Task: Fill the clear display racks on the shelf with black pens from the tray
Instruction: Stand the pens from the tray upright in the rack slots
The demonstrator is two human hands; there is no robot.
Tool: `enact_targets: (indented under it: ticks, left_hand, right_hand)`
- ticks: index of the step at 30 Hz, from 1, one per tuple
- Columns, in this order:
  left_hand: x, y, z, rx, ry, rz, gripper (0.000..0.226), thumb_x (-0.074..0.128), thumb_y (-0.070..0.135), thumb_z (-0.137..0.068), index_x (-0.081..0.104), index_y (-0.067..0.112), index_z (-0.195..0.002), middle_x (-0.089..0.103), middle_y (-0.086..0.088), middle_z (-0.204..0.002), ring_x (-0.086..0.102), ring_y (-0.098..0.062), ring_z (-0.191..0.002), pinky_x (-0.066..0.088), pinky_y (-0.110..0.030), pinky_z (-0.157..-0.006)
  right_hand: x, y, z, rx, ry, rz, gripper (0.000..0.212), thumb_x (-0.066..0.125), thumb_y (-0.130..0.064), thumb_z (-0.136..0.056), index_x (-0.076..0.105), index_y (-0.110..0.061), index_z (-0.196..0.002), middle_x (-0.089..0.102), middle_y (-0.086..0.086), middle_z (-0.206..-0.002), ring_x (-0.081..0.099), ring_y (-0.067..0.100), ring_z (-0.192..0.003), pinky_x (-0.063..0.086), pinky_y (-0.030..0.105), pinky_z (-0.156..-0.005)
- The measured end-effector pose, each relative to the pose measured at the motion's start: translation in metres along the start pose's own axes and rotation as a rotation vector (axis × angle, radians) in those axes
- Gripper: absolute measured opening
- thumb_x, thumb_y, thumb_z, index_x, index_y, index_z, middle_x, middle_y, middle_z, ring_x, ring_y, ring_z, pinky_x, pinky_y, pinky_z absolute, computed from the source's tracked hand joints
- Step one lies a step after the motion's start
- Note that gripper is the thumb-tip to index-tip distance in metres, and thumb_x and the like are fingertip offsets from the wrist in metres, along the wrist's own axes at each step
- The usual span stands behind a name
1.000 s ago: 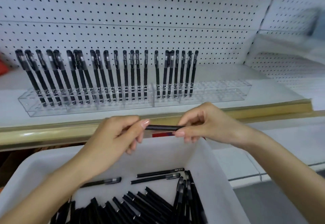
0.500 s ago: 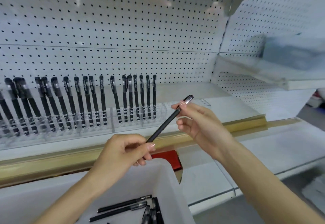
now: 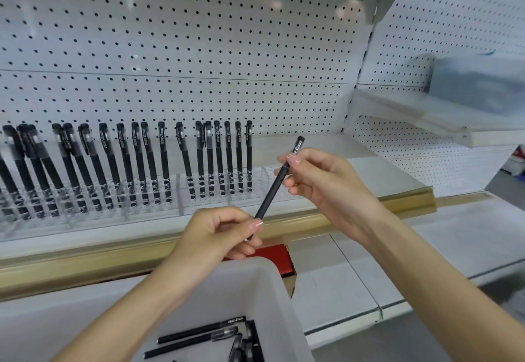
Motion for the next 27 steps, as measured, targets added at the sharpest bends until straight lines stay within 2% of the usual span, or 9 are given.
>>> enact_targets:
  ticks: [2,5,7,10,14,17,22,24,27]
  left_hand:
    - [-0.006,0.001,-0.007,0.095,0.04,-0.136,0.013,0.062,0.021,-0.088,0.073,0.016,-0.084,0.073,0.003,-0.075,0.066,-0.009,-0.072,0.054,-0.023,-0.069]
    - [-0.025,0.011,-0.013,0.388,0.195,-0.654,0.028,0.05,0.051,-0.089,0.07,0.034,-0.1,0.069,0.023,-0.099,0.061,0.005,-0.094,0.049,-0.027,-0.083]
    - [-0.035,0.02,-0.014,0.454,0.23,-0.942,0.048,0.036,0.06,-0.09,0.063,0.033,-0.12,0.061,0.021,-0.119,0.056,0.002,-0.107,0.046,-0.029,-0.091]
    - [-0.042,0.023,-0.019,0.396,0.171,-1.202,0.067,0.025,0.061,-0.088,0.043,0.027,-0.143,0.048,0.008,-0.143,0.047,-0.012,-0.129,0.032,-0.028,-0.108]
    - [-0.044,0.014,-0.023,0.356,0.121,-1.313,0.072,0.016,0.062,-0.089,0.027,0.026,-0.15,0.031,0.005,-0.154,0.03,-0.015,-0.142,0.004,-0.025,-0.107]
    - [-0.049,0.007,-0.027,0.376,0.12,-1.42,0.078,0.009,0.067,-0.09,0.043,0.021,-0.144,0.043,0.004,-0.147,0.043,-0.016,-0.134,0.013,-0.031,-0.106]
    - [-0.051,0.011,-0.032,0.4,0.08,-1.516,0.075,0.018,0.066,-0.092,0.062,0.017,-0.128,0.061,0.003,-0.131,0.063,-0.016,-0.114,0.041,-0.033,-0.096]
    - [-0.051,0.016,-0.03,0.373,0.046,-1.482,0.086,0.008,0.073,-0.086,0.054,0.022,-0.136,0.051,0.007,-0.141,0.055,-0.014,-0.124,0.043,-0.032,-0.099]
    - [-0.051,0.017,-0.029,0.375,0.031,-1.425,0.099,-0.008,0.08,-0.073,0.03,0.029,-0.149,0.027,0.014,-0.155,0.032,-0.008,-0.14,0.022,-0.025,-0.108]
  right_hand:
    - [-0.001,-0.008,-0.005,-0.042,0.001,0.105,0.031,0.064,-0.022,-0.083,0.065,0.003,-0.099,0.071,0.009,-0.086,0.061,0.011,-0.065,0.052,0.02,-0.06]
    - [-0.011,-0.028,-0.019,-0.152,0.102,0.288,0.022,0.065,-0.019,-0.088,0.063,0.001,-0.097,0.073,0.012,-0.091,0.066,0.012,-0.07,0.055,0.024,-0.062]
    - [-0.02,-0.041,-0.032,-0.219,0.183,0.334,0.017,0.065,-0.014,-0.089,0.059,-0.001,-0.099,0.073,0.013,-0.09,0.067,0.014,-0.069,0.057,0.026,-0.064]
    - [-0.029,-0.05,-0.053,-0.264,0.229,0.413,0.019,0.065,-0.01,-0.09,0.057,0.0,-0.104,0.072,0.007,-0.082,0.069,0.011,-0.07,0.058,0.024,-0.067]
    - [-0.028,-0.045,-0.074,-0.265,0.195,0.501,0.025,0.063,-0.005,-0.09,0.052,0.01,-0.107,0.071,0.019,-0.088,0.068,0.02,-0.074,0.057,0.022,-0.067]
    - [-0.023,-0.037,-0.085,-0.259,0.151,0.532,0.014,0.062,-0.003,-0.09,0.054,0.0,-0.101,0.07,0.015,-0.085,0.067,0.017,-0.07,0.057,0.023,-0.067]
    - [-0.019,-0.025,-0.101,-0.222,0.082,0.594,0.01,0.063,-0.005,-0.09,0.055,-0.01,-0.093,0.071,0.015,-0.085,0.067,0.016,-0.073,0.058,0.028,-0.072]
    - [-0.017,-0.021,-0.104,-0.216,0.073,0.635,0.011,0.064,-0.006,-0.09,0.054,-0.008,-0.095,0.071,0.016,-0.085,0.068,0.017,-0.074,0.058,0.028,-0.071]
    - [-0.014,-0.007,-0.107,-0.199,0.056,0.685,0.012,0.064,-0.008,-0.09,0.053,-0.007,-0.096,0.071,0.013,-0.079,0.067,0.016,-0.072,0.057,0.028,-0.069]
Point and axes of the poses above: each hand's wrist, its own z-axis away from the middle knuckle, its own x-axis out of the palm, y = z × x, the point moved 3 cm from there along -z, towards the middle knuckle
